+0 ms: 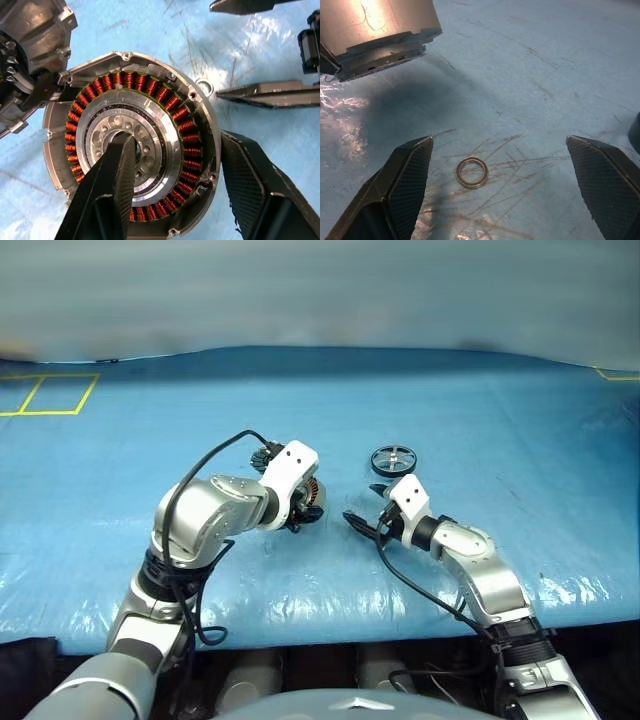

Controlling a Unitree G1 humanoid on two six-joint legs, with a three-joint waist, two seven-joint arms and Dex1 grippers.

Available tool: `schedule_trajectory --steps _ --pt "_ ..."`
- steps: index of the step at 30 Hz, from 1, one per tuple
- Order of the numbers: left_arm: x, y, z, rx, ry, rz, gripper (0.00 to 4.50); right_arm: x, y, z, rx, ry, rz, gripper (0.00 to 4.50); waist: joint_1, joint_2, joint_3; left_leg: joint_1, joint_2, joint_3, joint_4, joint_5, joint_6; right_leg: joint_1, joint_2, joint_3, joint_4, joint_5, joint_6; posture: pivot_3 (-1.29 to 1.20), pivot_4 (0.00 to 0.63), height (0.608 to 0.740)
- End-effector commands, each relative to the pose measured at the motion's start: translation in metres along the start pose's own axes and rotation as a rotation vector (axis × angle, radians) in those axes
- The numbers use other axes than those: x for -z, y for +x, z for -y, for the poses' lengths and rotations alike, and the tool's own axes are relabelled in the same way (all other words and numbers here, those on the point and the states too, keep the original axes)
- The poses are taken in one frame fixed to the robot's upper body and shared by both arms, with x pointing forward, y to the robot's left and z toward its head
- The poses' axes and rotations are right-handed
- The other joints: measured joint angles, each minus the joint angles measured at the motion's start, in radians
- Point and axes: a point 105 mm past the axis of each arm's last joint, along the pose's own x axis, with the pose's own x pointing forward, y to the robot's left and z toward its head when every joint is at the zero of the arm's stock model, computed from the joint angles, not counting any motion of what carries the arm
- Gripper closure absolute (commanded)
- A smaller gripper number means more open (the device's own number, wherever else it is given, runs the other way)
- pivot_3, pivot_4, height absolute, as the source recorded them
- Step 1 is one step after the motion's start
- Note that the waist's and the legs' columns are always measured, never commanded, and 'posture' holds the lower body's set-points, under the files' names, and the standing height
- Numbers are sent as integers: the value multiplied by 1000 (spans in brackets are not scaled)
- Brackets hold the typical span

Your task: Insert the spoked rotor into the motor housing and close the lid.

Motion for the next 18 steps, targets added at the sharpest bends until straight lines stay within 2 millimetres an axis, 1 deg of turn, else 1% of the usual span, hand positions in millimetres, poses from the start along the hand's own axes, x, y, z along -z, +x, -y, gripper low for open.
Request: schedule_trajectory --steps 1,5,7,8,9,12,15,18 --pt "-3 -11 -2 -10 17 25 2254 -11 3 -2 3 -23 48 0 1 0 0 0 0 0 0 0 0 0 0 0 0 0 0 0 150 740" --pt "2 -8 -5 -23 0 -12 2254 -10 0 -2 -8 -29 43 0 6 0 0 0 0 0 0 0 0 0 0 0 0 0 0 0 150 740" --pt "3 -10 -6 -22 3 -23 1566 -10 -1 -1 -8 -32 40 0 7 0 0 0 0 0 0 0 0 0 0 0 0 0 0 0 150 740" --pt "3 -11 -6 -25 6 -25 1371 -10 -1 -1 -8 -34 39 0 8 0 0 0 0 0 0 0 0 0 0 0 0 0 -1 0 150 740" --pt "1 -12 -6 -27 17 -23 1079 -10 0 -1 -10 -37 37 0 8 0 0 0 0 0 0 0 0 0 0 0 0 0 -1 0 150 740" --pt "-11 -17 -3 -30 30 20 77 -11 1 0 -17 -45 33 0 8 0 0 0 0 0 0 0 0 1 0 0 0 1 -1 0 150 740" --pt "-23 -22 -4 -51 37 58 77 -12 3 0 -21 -47 35 0 7 0 0 0 0 0 0 0 -1 1 0 0 0 1 -1 0 150 740" --pt "-28 -27 0 -28 45 78 77 -13 5 0 -25 -52 37 0 7 0 0 1 1 0 0 1 -1 0 1 0 0 1 -1 0 150 740"
